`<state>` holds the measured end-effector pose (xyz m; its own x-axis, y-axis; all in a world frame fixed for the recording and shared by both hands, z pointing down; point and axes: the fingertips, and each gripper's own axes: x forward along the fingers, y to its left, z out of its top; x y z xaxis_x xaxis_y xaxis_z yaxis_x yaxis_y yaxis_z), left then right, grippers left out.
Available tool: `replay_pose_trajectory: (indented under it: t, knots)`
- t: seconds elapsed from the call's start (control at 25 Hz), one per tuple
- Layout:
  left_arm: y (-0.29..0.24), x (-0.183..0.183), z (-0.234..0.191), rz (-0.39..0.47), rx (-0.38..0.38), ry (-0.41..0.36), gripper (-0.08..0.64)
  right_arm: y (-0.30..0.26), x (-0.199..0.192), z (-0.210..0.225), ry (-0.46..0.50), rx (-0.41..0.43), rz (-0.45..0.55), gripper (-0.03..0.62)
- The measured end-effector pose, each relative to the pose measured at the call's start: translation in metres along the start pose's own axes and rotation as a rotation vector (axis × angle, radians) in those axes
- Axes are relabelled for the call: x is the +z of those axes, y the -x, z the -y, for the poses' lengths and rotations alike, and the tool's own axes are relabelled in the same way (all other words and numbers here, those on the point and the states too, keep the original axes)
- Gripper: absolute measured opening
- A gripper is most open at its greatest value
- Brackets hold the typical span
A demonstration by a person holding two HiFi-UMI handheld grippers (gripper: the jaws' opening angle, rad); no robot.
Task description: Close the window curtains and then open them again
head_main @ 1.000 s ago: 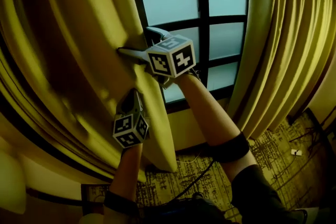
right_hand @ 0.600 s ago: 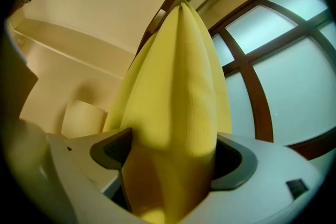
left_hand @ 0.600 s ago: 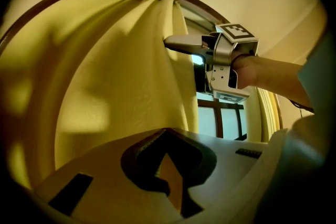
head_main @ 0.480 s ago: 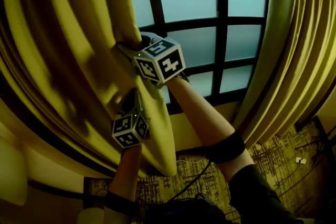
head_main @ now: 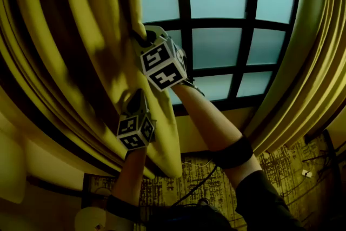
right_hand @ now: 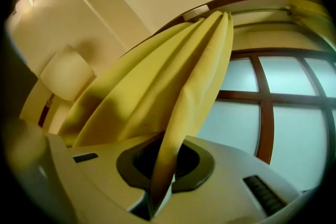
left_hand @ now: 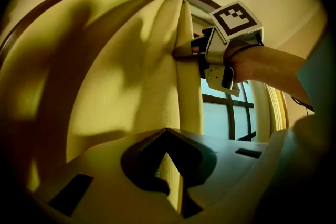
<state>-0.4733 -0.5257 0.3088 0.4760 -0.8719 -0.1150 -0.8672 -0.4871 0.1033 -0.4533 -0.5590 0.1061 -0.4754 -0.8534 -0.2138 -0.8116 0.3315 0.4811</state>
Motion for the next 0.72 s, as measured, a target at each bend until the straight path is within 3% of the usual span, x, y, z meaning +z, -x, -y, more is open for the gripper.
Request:
replay_pose_trajectory:
  t: [0.32, 0.72]
  knots:
    - [0.027, 0.004, -0.061, 0.009, 0.063, 0.004, 0.008, -0.043, 0.020, -0.057, 0.231, -0.049, -0.013, 0.029]
    - [0.074, 0.011, -0.161, 0.015, 0.144, 0.022, 0.008, -0.115, 0.061, -0.154, 0.373, -0.027, 0.003, 0.032]
